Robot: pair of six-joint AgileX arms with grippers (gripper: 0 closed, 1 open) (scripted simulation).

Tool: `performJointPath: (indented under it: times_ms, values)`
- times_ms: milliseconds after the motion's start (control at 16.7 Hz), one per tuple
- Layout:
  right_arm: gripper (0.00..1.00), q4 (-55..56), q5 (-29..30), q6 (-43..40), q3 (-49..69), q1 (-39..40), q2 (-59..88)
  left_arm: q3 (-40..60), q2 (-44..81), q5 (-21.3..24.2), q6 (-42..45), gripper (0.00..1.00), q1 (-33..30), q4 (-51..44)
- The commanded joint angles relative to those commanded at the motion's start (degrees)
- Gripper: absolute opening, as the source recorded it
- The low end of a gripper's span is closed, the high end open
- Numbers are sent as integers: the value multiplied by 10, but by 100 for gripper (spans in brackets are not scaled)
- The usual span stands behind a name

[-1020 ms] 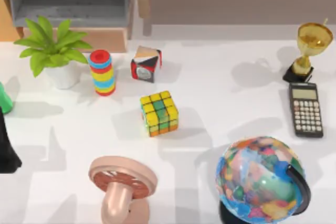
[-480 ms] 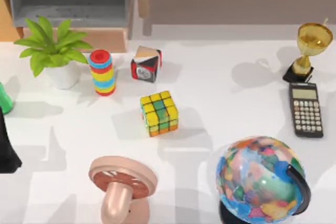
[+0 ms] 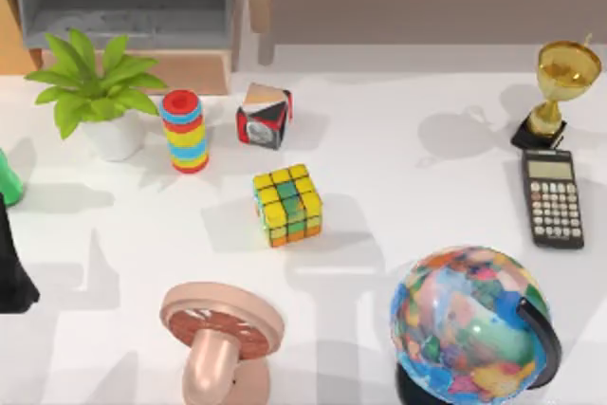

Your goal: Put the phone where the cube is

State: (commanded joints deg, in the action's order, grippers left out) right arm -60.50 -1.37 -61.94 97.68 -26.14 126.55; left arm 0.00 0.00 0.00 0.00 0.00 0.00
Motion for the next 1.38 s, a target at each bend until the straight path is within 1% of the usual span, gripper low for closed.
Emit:
performJointPath:
  times_ms: [120, 360, 600, 1380]
  values:
    - [100, 10, 0, 1, -7, -1, 5, 0, 0, 0, 0, 100, 0, 0]
    - [100, 67, 0, 1, -38, -1, 28, 0, 0, 0, 0, 100, 0, 0]
    - [100, 74, 0, 2, -43, -1, 32, 0, 0, 0, 0, 100, 0, 0]
    - [2, 74, 0, 2, -43, -1, 32, 0, 0, 0, 0, 100, 0, 0]
